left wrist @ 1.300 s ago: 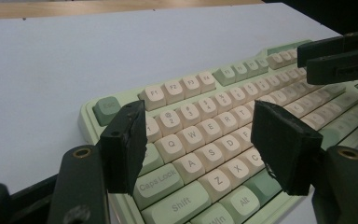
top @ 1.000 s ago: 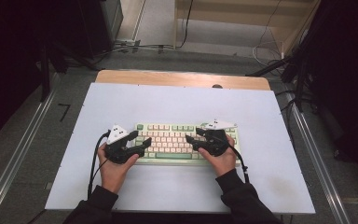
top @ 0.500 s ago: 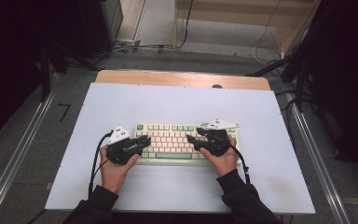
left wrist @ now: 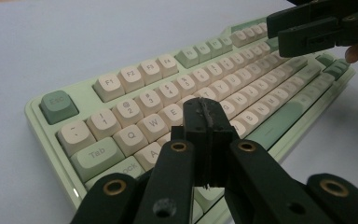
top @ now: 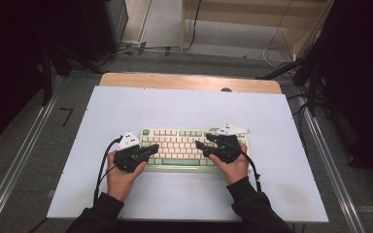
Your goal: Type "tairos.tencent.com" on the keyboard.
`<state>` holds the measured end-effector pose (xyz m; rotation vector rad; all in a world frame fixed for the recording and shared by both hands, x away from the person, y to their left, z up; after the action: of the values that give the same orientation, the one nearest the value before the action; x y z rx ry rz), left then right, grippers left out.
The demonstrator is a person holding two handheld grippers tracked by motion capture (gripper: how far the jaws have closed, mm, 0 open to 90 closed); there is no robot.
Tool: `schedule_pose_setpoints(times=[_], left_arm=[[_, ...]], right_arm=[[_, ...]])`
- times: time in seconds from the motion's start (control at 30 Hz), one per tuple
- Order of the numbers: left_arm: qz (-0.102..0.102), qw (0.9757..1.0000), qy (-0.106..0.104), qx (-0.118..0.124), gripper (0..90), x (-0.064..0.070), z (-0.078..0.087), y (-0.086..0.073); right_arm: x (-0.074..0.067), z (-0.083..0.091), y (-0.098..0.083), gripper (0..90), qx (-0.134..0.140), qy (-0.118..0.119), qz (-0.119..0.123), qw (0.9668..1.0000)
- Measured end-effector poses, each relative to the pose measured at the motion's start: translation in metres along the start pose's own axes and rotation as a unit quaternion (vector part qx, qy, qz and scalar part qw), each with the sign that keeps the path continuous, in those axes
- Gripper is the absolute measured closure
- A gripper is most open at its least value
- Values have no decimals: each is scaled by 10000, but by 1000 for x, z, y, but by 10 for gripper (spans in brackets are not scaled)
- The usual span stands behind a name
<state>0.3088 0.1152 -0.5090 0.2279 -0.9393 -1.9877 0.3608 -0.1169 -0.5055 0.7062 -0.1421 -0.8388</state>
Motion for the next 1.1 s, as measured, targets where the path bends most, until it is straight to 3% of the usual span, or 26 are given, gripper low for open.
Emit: schedule_pose_setpoints(times=[0.57, 1.1], left_arm=[[16, 9995, 141, -294, 900, -7, -23, 0], [48, 9989, 150, -446, 900, -8, -29, 1]], right_arm=[[7, 9, -12, 429, 31, -113, -119, 9999], [10, 12, -16, 429, 38, -146, -181, 9997]])
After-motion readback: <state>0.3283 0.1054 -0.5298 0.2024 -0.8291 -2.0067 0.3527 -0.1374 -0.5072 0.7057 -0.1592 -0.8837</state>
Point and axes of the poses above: each handheld gripper's, and its own axes: z roughly backward along the jaws, y roughly out of its top, x roughly to its right, the point moved 6 cm from there along -z, roughly forward along the jaws, and after that the axes turned 15 degrees about -x, right-handed, at the moved point
